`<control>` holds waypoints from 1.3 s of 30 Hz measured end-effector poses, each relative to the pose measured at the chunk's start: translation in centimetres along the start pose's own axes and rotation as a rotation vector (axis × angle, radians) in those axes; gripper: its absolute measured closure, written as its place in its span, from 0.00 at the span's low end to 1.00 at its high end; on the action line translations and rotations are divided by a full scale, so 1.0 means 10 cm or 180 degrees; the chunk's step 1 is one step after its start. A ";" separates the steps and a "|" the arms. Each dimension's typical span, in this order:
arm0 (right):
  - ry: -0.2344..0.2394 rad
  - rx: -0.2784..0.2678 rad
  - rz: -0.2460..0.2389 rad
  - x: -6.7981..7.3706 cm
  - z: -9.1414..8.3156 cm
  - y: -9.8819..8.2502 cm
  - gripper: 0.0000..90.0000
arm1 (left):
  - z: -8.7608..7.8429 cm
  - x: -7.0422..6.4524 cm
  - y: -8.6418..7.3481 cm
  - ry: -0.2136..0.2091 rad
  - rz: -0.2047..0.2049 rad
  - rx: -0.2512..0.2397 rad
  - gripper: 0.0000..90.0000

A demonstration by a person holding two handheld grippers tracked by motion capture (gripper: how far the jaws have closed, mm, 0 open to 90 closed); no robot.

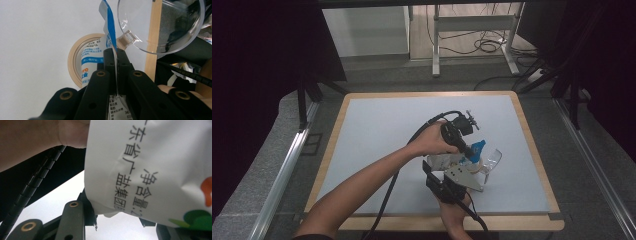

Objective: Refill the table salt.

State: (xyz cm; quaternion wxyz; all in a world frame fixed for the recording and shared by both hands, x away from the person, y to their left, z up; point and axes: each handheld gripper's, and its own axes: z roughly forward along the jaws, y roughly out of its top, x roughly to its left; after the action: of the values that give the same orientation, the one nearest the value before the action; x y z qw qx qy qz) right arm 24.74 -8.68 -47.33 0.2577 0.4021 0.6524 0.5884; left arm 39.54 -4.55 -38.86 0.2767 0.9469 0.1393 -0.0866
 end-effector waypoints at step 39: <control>-0.0031 -0.0032 -0.0006 0.02 -0.03 0.00 0.64 | 0.00 -0.04 0.00 -0.0017 0.0019 -0.0009 1.00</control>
State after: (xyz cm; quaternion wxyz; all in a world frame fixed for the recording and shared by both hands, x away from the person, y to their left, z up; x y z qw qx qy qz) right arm 24.42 -8.69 -47.25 0.2635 0.4030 0.6486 0.5894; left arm 39.19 -4.64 -38.74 0.2787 0.9467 0.1358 -0.0880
